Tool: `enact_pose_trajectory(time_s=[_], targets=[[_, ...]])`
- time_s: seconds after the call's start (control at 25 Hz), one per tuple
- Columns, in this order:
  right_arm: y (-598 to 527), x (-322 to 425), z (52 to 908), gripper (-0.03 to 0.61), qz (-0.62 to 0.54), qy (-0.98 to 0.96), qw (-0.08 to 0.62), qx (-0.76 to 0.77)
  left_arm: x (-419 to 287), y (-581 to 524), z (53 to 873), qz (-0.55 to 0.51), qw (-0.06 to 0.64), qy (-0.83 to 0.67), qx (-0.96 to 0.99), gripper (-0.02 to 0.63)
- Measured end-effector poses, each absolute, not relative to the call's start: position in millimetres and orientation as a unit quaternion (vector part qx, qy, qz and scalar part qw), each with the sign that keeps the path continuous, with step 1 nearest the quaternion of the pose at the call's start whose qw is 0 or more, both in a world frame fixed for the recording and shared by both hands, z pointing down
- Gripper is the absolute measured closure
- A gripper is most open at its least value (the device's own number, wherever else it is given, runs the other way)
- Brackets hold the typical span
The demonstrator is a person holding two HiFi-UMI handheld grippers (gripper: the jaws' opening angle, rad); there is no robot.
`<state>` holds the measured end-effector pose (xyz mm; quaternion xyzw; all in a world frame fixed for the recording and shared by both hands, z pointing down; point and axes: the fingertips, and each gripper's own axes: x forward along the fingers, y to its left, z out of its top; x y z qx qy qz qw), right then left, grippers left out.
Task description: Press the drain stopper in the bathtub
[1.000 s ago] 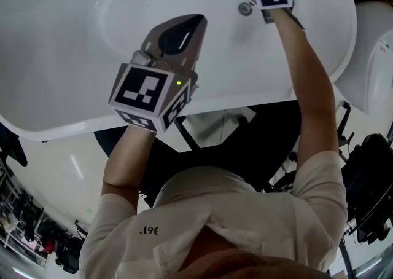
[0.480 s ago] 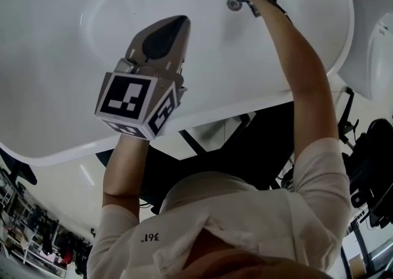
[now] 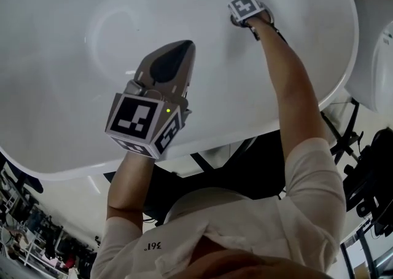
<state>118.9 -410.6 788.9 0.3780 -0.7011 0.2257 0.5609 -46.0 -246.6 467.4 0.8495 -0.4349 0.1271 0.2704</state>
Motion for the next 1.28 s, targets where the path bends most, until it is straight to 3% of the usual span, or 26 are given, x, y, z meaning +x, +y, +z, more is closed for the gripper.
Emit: enact_pose_trajectory(time_s=[0.36,0.76,1.08,1.28], targets=[[-368,143,868,0.526,0.29,-0.65,0.61,0.349,-31,-253,489,0.155,0.293,-0.416,0.847,0.607],[-360,137,890,0.519,0.343,-0.648,0.598,0.323,-11,-272,511,0.216,0.286,-0.385,0.851,0.607],[-359,133,891,0.515,0.35,-0.66,0.579,0.325,-7,-282,616,0.303,0.362,-0.363,0.803,0.607],[-358,131,886,0.514,0.36,-0.659,0.574,0.326,-5,-287,670,0.302,0.421,-0.371,0.771,0.607]])
